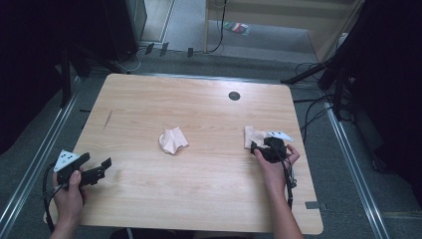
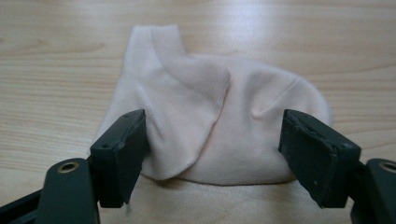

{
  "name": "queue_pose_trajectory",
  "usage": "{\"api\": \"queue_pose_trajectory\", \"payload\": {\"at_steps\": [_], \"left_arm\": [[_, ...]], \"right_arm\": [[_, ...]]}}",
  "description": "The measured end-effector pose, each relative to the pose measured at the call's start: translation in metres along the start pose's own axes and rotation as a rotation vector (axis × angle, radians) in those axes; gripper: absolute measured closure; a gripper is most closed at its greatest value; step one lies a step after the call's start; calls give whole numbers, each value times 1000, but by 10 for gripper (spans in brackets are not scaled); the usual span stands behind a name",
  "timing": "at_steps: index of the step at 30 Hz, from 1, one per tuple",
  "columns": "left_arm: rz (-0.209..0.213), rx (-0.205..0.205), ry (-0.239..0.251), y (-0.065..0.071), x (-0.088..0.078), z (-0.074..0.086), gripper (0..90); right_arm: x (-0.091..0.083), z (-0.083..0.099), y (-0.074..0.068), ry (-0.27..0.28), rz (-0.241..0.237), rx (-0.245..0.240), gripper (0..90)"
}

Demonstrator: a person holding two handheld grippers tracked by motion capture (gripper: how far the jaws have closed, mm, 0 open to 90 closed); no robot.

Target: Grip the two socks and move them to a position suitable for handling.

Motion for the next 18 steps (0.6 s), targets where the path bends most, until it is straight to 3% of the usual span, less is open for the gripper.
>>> {"api": "queue_pose_trajectory", "payload": {"at_steps": [3, 8, 12, 14, 18], "left_arm": [[-1, 2, 1, 0, 0, 0, 136], [-6, 5, 6, 1, 0, 0, 136], [-21, 2, 14, 2, -1, 1, 136], [-35, 5, 16, 3, -1, 1, 137], [-25, 2, 25, 5, -5, -1, 136]], "right_arm": [[0, 1, 0, 8, 14, -15, 301], [1, 3, -1, 33, 42, 14, 352], [-2, 7, -4, 55, 35, 22, 645], [-3, 7, -6, 56, 20, 3, 746], [-4, 3, -3, 29, -40, 32, 818]]}}
Point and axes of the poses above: each handheld gripper's, and its own axes: x roughly forward along the jaws, z roughly out of its underside, y roughly to its right, the point moved 2 cm from there along x, roughly forward along the jaws, and after that the axes turned 13 degrees about -y, right-handed, at the moved point
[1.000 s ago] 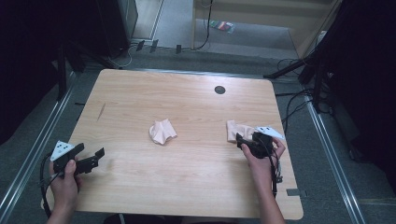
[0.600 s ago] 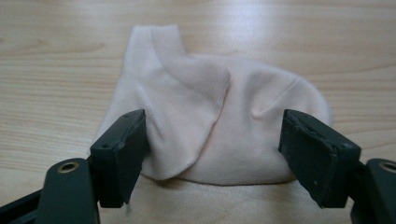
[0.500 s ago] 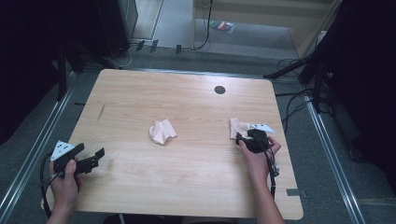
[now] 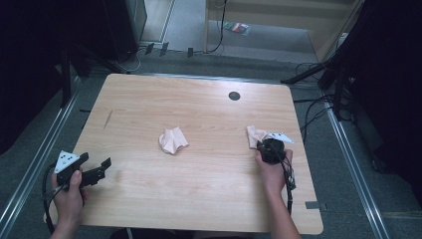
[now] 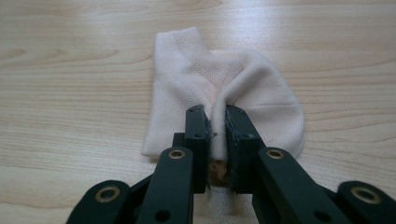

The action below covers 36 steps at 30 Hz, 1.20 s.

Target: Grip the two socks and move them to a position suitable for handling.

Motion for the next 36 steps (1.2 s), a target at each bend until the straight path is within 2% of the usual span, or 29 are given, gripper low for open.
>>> {"api": "queue_pose_trajectory", "payload": {"at_steps": [1, 3, 6, 9, 11, 12, 13, 14, 15, 18, 21, 26, 31, 36], "left_arm": [[9, -8, 7, 2, -1, -1, 136], [6, 10, 6, 6, -4, -2, 136], [16, 20, 12, 13, -5, -5, 137], [35, 8, 12, 24, -4, -10, 137], [41, 21, 16, 35, -3, -14, 137], [45, 31, 19, 41, -4, -17, 136], [45, 31, 19, 41, -4, -17, 137], [53, 46, 22, 48, -5, -20, 137], [60, 64, 29, 58, -6, -25, 136], [74, 78, 37, 73, -6, -31, 136], [113, 67, 49, 89, -3, -36, 136], [165, 113, 44, 114, 5, -38, 136], [194, 165, 35, 130, 6, -34, 136], [216, 199, 29, 136, 4, -28, 136]], "right_arm": [[-1, -1, 1, -3, -18, 24, 822], [-5, -2, 4, 17, -43, 53, 824], [-15, -6, 0, 51, -61, 53, 825], [-29, -9, -8, 82, -95, 46, 824], [-42, -8, -15, 91, -131, 41, 824], [-48, -7, -18, 100, -143, 31, 824], [-48, -7, -18, 100, -143, 31, 824], [-53, -6, -21, 105, -157, 33, 824], [-64, -4, -28, 120, -186, 11, 825], [-75, -1, -38, 124, -214, -18, 824], [-82, 2, -51, 118, -229, -53, 824], [-92, 7, -72, 119, -264, -100, 823], [-100, 14, -95, 128, -293, -134, 822], [-103, 26, -122, 112, -346, -170, 822]]}}
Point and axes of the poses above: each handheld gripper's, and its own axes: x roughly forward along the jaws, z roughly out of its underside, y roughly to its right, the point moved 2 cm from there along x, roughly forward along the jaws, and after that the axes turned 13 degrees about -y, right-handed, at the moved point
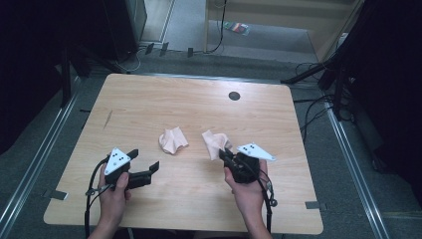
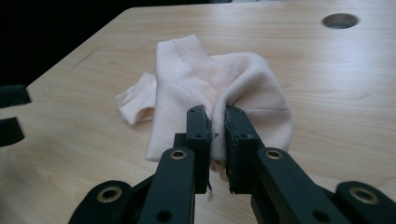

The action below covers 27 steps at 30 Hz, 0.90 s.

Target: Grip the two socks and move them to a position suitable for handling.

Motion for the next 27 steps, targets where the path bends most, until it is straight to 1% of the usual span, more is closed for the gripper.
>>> {"api": "queue_pose_trajectory", "payload": {"at_steps": [1, 2, 3, 4, 5, 6, 7, 8, 10, 12, 14, 17, 18, 19, 20, 21, 22, 23, 24, 25, 26, 27], "left_arm": [[9, -1, 2, 1, -1, 1, 136], [15, -6, 7, 2, -1, 2, 137], [15, -6, 7, 2, -1, 2, 136], [35, -6, 5, 5, 1, 4, 136], [47, -3, -1, 9, 2, 5, 137], [54, 6, -4, 11, 3, 6, 136], [54, 6, -4, 11, 3, 6, 136], [65, 21, -13, 13, 4, 7, 136], [81, 36, -20, 16, 3, 9, 136], [95, 43, -21, 17, 3, 11, 138], [126, 46, -19, 18, 4, 13, 143], [133, 54, -39, 20, 10, 16, 143], [138, 57, -46, 20, 11, 16, 143], [138, 57, -46, 20, 11, 16, 143], [144, 45, -50, 19, 13, 17, 143], [144, 44, -51, 18, 13, 17, 143], [143, 39, -50, 17, 13, 18, 143], [143, 33, -53, 15, 13, 18, 143], [137, 31, -55, 14, 12, 18, 143], [135, 23, -59, 13, 12, 18, 143], [135, 23, -59, 13, 12, 18, 144], [132, 13, -59, 11, 13, 18, 152]], "right_arm": [[1, 2, -4, -5, -5, -9, 821], [5, 5, -11, -14, -22, -19, 822], [5, 5, -11, -14, -22, -19, 822], [12, 11, -23, -39, -37, -42, 821], [16, 13, -27, -44, -44, -51, 821], [19, 17, -32, -57, -50, -60, 821], [22, 19, -35, -64, -50, -69, 821], [22, 19, -35, -64, -50, -69, 821], [32, 30, -48, -96, -58, -96, 821], [36, 36, -53, -106, -51, -107, 821], [42, 42, -57, -108, -35, -106, 822], [50, 51, -62, -124, -24, -105, 810], [55, 55, -63, -135, -25, -105, 762], [55, 55, -63, -135, -25, -105, 762], [57, 56, -62, -139, -17, -94, 586], [55, 54, -60, -114, 5, -68, 550], [50, 51, -56, -85, 21, -46, 539], [46, 49, -54, -62, 25, -24, 537], [37, 44, -50, -15, 39, -7, 577], [34, 42, -49, -1, 41, -7, 619], [34, 42, -49, -1, 41, -7, 619], [32, 37, -48, -6, -14, -28, 711]]}}
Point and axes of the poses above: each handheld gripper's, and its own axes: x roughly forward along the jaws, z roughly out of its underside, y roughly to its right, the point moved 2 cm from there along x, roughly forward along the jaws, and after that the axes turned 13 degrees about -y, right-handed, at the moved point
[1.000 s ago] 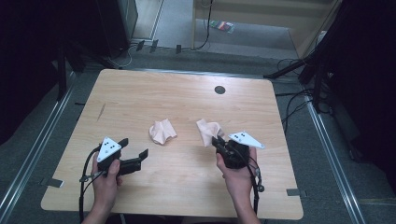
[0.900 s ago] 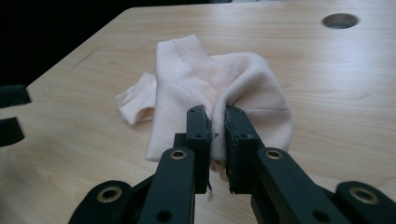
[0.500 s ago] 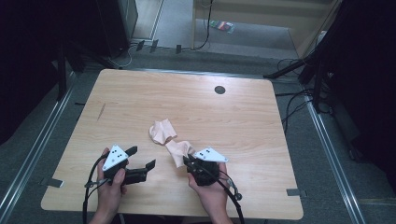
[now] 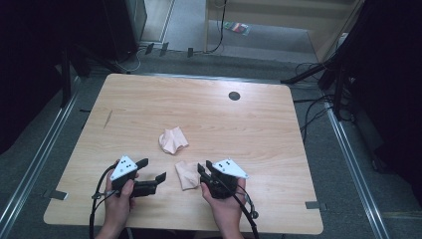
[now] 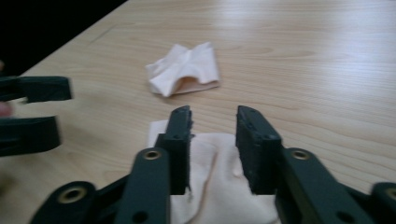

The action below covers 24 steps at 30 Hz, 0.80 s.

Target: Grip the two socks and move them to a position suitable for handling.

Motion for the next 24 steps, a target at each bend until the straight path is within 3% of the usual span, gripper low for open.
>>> {"api": "queue_pose_trajectory", "payload": {"at_steps": [4, 7, 10, 16, 20, 21, 24], "left_arm": [[25, -16, -5, -2, 2, 1, 236], [51, -14, -7, -2, 4, 1, 249], [60, -16, -23, -1, 5, 2, 287], [56, -45, -34, -3, 7, 5, 283], [50, -52, -34, -3, 7, 4, 283], [47, -54, -37, -3, 7, 4, 282], [44, -48, -46, -2, 8, 5, 281]], "right_arm": [[12, -2, 0, -71, -45, -33, 744], [29, 0, 1, -125, -44, -46, 679], [40, 1, 3, -157, -54, -27, 650], [56, 3, 5, -204, -8, -33, 553], [58, 7, 2, -211, 9, -60, 569], [57, 8, -1, -201, 29, -99, 576], [57, 9, -5, -187, 44, -150, 604]]}}
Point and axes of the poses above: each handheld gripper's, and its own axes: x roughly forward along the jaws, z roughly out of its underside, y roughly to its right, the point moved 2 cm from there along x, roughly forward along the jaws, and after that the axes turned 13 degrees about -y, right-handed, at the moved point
